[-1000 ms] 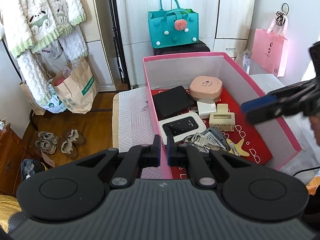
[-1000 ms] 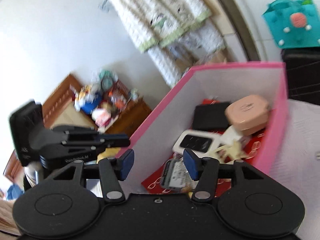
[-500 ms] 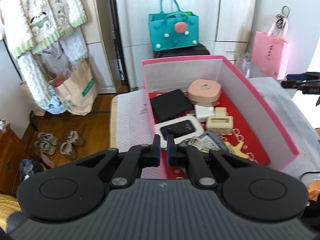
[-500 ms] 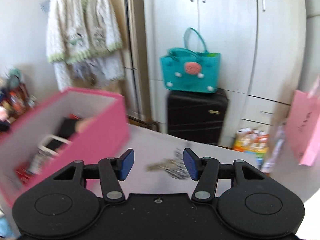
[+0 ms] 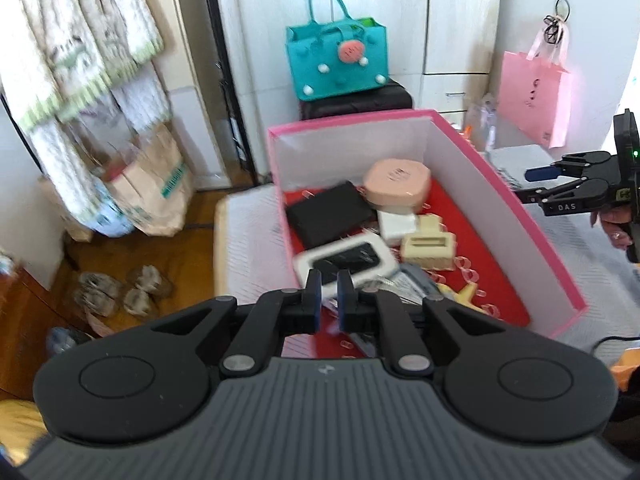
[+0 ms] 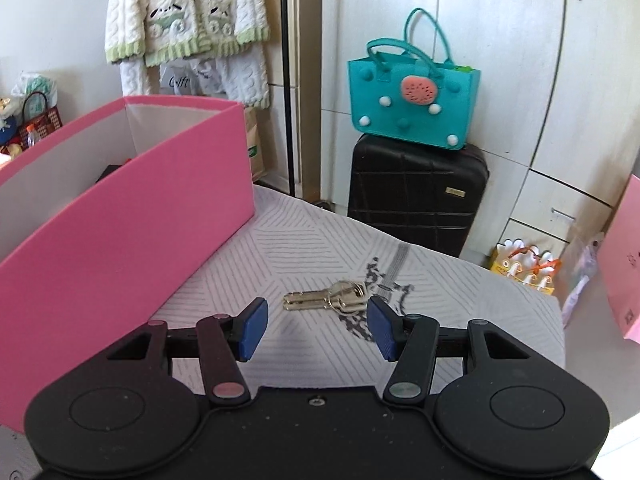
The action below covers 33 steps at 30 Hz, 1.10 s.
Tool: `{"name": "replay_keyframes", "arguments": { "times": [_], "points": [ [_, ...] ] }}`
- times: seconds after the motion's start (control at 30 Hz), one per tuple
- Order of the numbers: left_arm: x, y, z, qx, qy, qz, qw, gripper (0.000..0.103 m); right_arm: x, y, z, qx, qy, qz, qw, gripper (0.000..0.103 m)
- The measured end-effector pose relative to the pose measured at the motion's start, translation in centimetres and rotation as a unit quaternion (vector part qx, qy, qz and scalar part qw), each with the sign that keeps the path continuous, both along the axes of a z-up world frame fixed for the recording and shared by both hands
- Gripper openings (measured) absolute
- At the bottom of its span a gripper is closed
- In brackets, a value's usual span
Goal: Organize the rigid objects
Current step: 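Move the right gripper back over the silver keys on the bed, then grasp the silver keys with the right gripper and lift them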
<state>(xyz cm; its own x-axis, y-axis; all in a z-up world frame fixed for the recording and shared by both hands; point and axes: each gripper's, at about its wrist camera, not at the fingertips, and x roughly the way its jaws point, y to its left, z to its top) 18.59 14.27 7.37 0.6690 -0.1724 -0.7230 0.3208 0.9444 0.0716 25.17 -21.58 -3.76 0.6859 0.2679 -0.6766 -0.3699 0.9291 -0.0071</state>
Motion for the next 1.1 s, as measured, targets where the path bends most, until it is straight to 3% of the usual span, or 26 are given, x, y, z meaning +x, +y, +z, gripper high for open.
{"name": "replay_keyframes", "arguments": {
  "times": [0.1,0.17,0.3,0.33,0.43,0.5,0.53,0.6,0.63,0.67,0.7,1.1],
  "points": [
    [0.8,0.3,0.1,0.028,0.002,0.008,0.9996,0.018,1.3,0.0,-0.7,-0.002,0.008,-0.008,1.0,0.064],
    [1.5,0.4,-0.1,0.037,0.009,0.004,0.9993,0.033,2.1,0.2,-1.1,-0.013,0.01,-0.016,1.0,0.064],
    [3.4,0.4,-0.8,0.066,0.025,0.004,0.9975,0.038,3.4,0.2,-1.8,-0.009,0.02,-0.028,0.999,0.065],
    [3.9,0.5,-1.1,0.069,0.031,0.003,0.9971,0.043,3.6,0.1,-1.9,0.001,0.022,-0.032,0.999,0.065],
    [4.9,0.6,-2.1,0.069,0.055,-0.002,0.9961,0.045,4.1,-0.3,-2.1,0.024,0.027,-0.042,0.998,0.064],
    [5.0,0.5,-2.8,0.06,0.073,-0.019,0.9954,0.048,3.9,-0.2,-2.3,0.029,0.026,-0.037,0.999,0.058],
    [5.0,0.4,-3.1,0.056,0.079,-0.025,0.995,0.048,3.8,-0.1,-2.3,0.033,0.023,-0.036,0.999,0.045],
    [4.9,0.3,-3.5,0.054,0.079,-0.028,0.995,0.046,3.5,-0.2,-2.1,0.032,0.018,-0.039,0.999,0.022],
    [4.9,0.2,-3.7,0.056,0.074,-0.028,0.9953,0.02,3.4,-0.3,-1.9,0.034,0.015,-0.041,0.998,0.01],
    [4.9,0.3,-3.8,0.055,0.065,-0.03,0.9959,0.01,3.3,-0.5,-1.6,0.035,0.01,-0.045,0.998,0.006],
    [4.9,0.3,-3.8,0.041,0.065,-0.037,0.9963,0.01,3.2,-0.6,-1.3,0.04,0.008,-0.045,0.998,0.006],
    [5.1,-0.1,-3.8,0.047,0.062,-0.038,0.9962,0.01,1.5,-0.1,3.1,0.077,-0.016,-0.032,0.996,0.005]
  ]
}}
